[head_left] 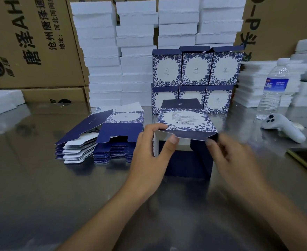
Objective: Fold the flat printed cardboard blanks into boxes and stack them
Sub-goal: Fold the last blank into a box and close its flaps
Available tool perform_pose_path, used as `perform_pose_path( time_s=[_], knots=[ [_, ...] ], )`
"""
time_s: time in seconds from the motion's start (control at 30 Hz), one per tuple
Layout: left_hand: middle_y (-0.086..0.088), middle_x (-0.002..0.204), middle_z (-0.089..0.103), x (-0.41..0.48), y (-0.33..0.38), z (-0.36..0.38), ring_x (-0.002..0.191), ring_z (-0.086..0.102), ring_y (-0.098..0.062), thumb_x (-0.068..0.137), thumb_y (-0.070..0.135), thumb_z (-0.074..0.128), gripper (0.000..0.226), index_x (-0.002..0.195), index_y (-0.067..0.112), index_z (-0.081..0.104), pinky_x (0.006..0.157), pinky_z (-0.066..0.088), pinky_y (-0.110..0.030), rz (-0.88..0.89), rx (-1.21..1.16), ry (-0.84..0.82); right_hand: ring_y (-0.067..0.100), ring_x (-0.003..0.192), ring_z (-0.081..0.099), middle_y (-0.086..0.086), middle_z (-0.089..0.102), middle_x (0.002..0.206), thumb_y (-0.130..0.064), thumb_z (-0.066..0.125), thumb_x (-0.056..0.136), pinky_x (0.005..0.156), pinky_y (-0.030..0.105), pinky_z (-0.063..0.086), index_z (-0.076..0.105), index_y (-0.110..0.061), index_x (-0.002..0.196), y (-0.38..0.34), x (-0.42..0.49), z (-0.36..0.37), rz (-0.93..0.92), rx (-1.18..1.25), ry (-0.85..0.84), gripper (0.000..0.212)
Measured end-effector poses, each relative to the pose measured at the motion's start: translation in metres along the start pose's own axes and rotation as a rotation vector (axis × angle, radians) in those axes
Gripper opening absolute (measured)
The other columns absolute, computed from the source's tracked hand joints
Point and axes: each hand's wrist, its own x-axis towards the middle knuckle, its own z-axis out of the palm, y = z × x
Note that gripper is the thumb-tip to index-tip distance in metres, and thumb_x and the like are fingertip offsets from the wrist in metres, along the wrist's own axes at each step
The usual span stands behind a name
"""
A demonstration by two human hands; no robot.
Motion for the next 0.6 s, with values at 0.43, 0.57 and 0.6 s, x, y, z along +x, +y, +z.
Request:
perform_pose_path(
  time_s=[0.43, 0.57, 0.6],
  knots=[
    [0.027, 0.117, 0.047, 0.0003, -0.0011, -0.0005, 0.101, 0.039, 0.027, 0.063, 0.075, 0.044, 0.051, 0.107, 0.049, 0.047, 0.077, 0.033, 0.0, 0.005, -0.02, -0.001, 0.035, 0.074, 0.058, 0.0, 0.049, 0.062, -0.053, 0.03, 0.092, 0.053, 0.034, 0.032, 0.047, -0.018, 0.069, -0.004, -0.0017, -0.0035, 0.038, -0.241, -0.116, 0.046],
    [0.03, 0.115, 0.049, 0.0012, -0.0018, -0.0018, 0.103, 0.042, 0.023, 0.065, 0.074, 0.045, 0.048, 0.107, 0.052, 0.046, 0.08, 0.034, -0.009, -0.014, -0.022, -0.002, 0.03, 0.075, 0.059, -0.007, 0.046, 0.059, -0.055, 0.038, 0.092, 0.051, 0.034, 0.03, 0.046, -0.018, 0.066, -0.0025, -0.0048, -0.0016, 0.099, -0.251, -0.227, 0.046],
    [0.03, 0.115, 0.048, 0.0012, -0.0018, -0.0015, 0.104, 0.041, 0.023, 0.064, 0.075, 0.045, 0.048, 0.107, 0.052, 0.046, 0.08, 0.034, -0.009, -0.013, -0.018, -0.004, 0.03, 0.079, 0.06, -0.006, 0.045, 0.061, -0.054, 0.038, 0.093, 0.051, 0.034, 0.03, 0.048, -0.02, 0.067, -0.0025, -0.0051, -0.0008, 0.117, -0.246, -0.234, 0.044]
  ],
)
